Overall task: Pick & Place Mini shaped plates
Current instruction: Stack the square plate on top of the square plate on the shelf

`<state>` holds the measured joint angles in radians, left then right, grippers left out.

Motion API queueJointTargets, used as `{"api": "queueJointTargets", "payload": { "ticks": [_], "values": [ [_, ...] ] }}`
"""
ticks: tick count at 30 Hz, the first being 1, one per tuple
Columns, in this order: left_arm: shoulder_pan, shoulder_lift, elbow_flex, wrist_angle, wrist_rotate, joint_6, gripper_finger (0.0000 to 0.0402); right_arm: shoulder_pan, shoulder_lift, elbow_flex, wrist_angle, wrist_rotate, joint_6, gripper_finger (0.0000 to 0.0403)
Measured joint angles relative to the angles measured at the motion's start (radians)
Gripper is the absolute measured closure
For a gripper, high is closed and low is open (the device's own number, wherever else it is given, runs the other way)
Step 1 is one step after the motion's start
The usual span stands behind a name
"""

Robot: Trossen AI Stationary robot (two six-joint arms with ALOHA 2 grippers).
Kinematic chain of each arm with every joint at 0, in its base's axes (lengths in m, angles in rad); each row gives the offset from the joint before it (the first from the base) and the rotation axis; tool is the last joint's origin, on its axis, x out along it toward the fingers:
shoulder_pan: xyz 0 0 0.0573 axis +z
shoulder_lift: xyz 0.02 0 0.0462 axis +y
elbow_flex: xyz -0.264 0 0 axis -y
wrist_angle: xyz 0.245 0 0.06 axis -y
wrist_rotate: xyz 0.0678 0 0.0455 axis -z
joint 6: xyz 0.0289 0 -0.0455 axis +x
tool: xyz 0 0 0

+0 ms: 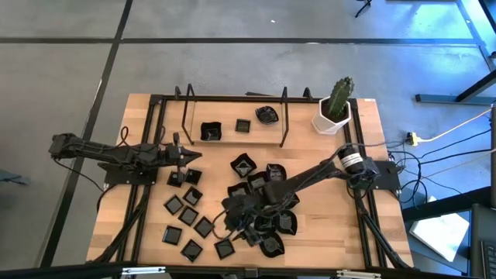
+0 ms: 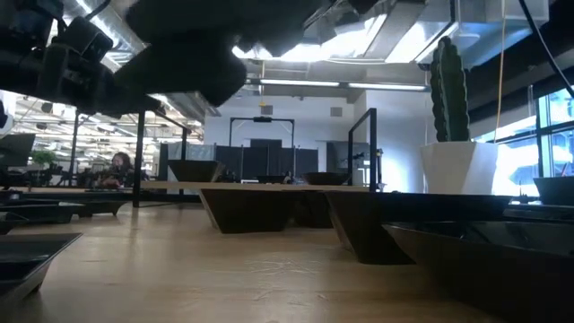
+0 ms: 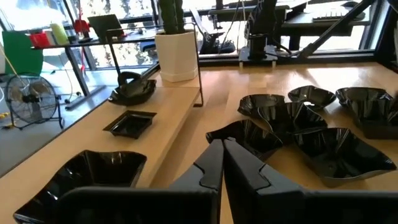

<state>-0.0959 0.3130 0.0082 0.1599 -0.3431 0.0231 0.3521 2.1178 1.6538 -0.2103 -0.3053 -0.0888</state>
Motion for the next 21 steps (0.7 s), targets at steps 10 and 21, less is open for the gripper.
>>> {"api": "queueJointTargets", "payload": {
  "ticks": [10,21],
  "values": [
    [0.0,0.0,0.0,0.0,0.001,0.036,0.0399,0.0,0.072,0.037,0.122,0.121,0.082,0.0187],
    [0.0,0.0,0.0,-0.003,0.0,0.139,0.0395,0.005,0.071,0.038,0.131,0.037,0.162,0.0187]
  ]
}}
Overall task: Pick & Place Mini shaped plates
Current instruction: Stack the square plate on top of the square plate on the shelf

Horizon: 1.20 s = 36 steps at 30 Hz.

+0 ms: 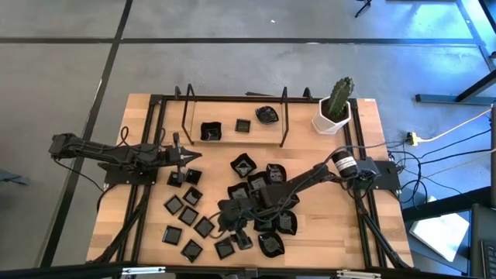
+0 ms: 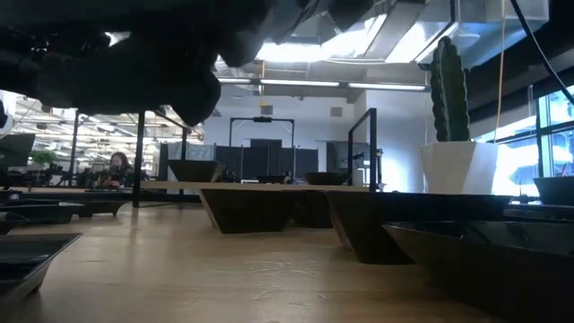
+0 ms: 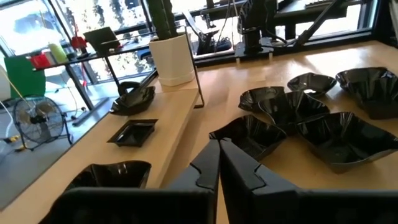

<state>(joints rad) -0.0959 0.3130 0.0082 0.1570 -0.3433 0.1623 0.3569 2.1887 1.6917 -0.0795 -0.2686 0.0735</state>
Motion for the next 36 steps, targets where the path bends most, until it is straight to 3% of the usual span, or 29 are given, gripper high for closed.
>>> {"api": "queueJointTargets", "payload": {
  "ticks": [14,27,32,36],
  "values": [
    [0.0,0.0,0.0,0.0,-0.004,0.017,0.0396,-0.001,0.102,0.001,0.027,0.036,0.1,0.0187],
    [0.0,0.0,0.0,-0.004,-0.004,0.016,0.0394,-0.002,0.11,0.008,0.003,0.037,0.074,0.0187],
    [0.0,0.0,0.0,-0.004,-0.004,0.013,0.0398,0.006,0.11,0.148,-0.121,0.105,-0.026,0.0187],
    [0.0,0.0,0.0,-0.004,-0.004,0.015,0.0397,0.045,0.109,0.29,-0.304,0.231,-0.112,0.0187]
  ]
}}
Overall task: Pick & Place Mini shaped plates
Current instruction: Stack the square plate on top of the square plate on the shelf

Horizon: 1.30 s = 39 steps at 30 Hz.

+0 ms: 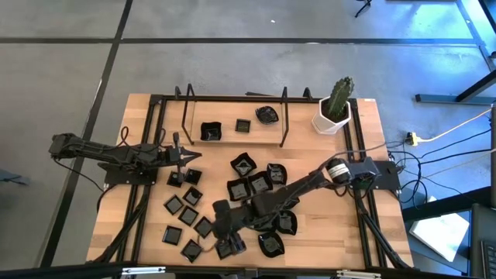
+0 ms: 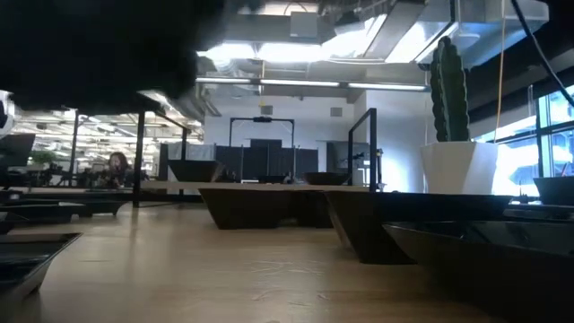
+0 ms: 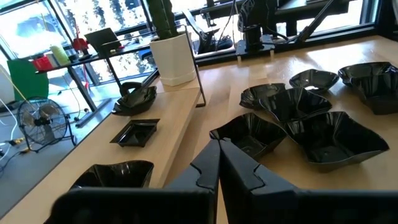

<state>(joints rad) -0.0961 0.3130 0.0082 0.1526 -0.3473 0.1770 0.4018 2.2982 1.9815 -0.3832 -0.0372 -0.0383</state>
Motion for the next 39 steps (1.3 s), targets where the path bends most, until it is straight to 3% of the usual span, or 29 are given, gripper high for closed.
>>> {"api": "queueJointTargets", "payload": {
  "ticks": [4,10,12,17,25,31,39],
  "values": [
    [0.0,0.0,0.0,-0.001,0.0,0.001,0.0394,0.047,0.002,0.105,-0.143,0.167,-0.022,0.0187],
    [0.0,0.0,0.0,-0.02,0.0,-0.014,0.0399,0.098,0.124,0.316,-0.367,0.267,0.095,0.0187],
    [0.0,0.0,0.0,-0.035,0.0,-0.026,0.0399,0.111,0.186,0.377,-0.389,0.265,0.121,0.0187],
    [0.0,0.0,0.0,-0.067,0.0,-0.049,0.0395,0.121,0.227,0.359,-0.351,0.21,0.166,0.0187],
    [0.0,-0.001,0.0,-0.091,0.0,-0.029,0.0398,0.09,0.221,0.374,-0.356,0.254,0.092,0.0187],
    [0.0,-0.001,0.0,-0.091,-0.002,0.016,0.0398,0.061,0.251,0.374,-0.344,0.146,0.09,0.0187],
    [0.0,-0.001,0.0,-0.087,-0.003,0.02,0.0396,0.051,0.261,0.372,-0.358,0.112,0.083,0.0187]
  ]
}}
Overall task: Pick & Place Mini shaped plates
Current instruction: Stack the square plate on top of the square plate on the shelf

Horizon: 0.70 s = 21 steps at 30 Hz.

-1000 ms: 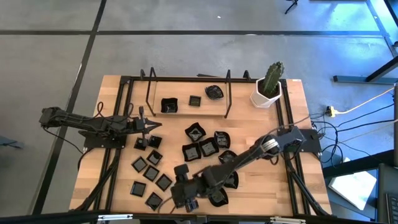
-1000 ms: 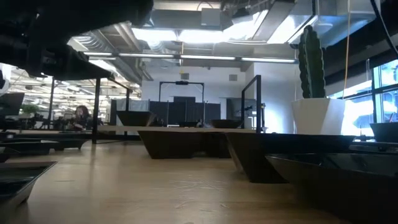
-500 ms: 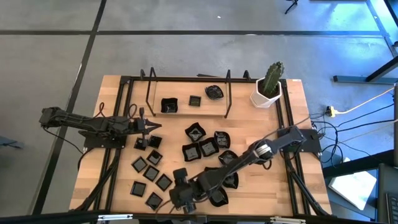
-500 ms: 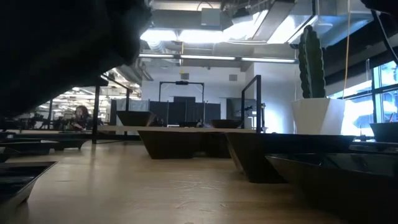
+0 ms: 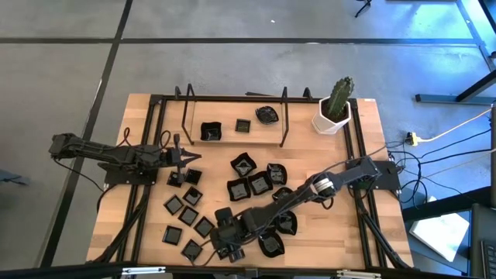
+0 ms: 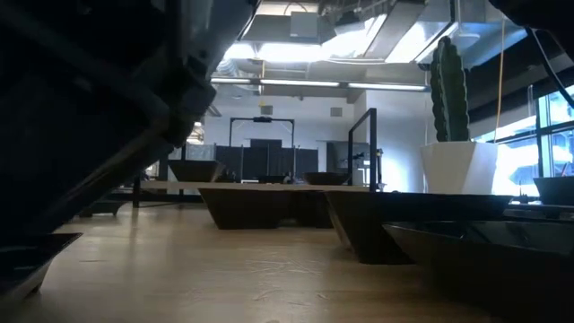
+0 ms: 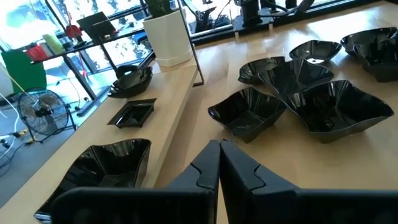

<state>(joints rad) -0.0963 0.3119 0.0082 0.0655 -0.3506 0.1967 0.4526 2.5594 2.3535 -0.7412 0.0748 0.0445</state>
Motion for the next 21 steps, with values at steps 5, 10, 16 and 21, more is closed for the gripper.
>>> {"api": "queueJointTargets", "payload": {
  "ticks": [5,10,16,21],
  "values": [
    [0.0,0.0,0.0,0.005,0.0,-0.001,0.0397,0.0,0.0,0.0,-0.016,0.001,0.0,0.021],
    [0.0,0.0,0.0,0.005,0.0,-0.002,0.0394,0.0,0.0,-0.014,-0.013,0.0,0.0,0.0261],
    [0.0,0.0,0.0,0.005,0.0,-0.003,0.0398,-0.001,0.0,-0.014,-0.009,0.002,0.0,0.0323],
    [0.0,0.0,0.0,0.005,0.0,-0.003,0.0398,-0.008,-0.001,-0.014,-0.008,0.001,0.0,0.0371]
  ]
}}
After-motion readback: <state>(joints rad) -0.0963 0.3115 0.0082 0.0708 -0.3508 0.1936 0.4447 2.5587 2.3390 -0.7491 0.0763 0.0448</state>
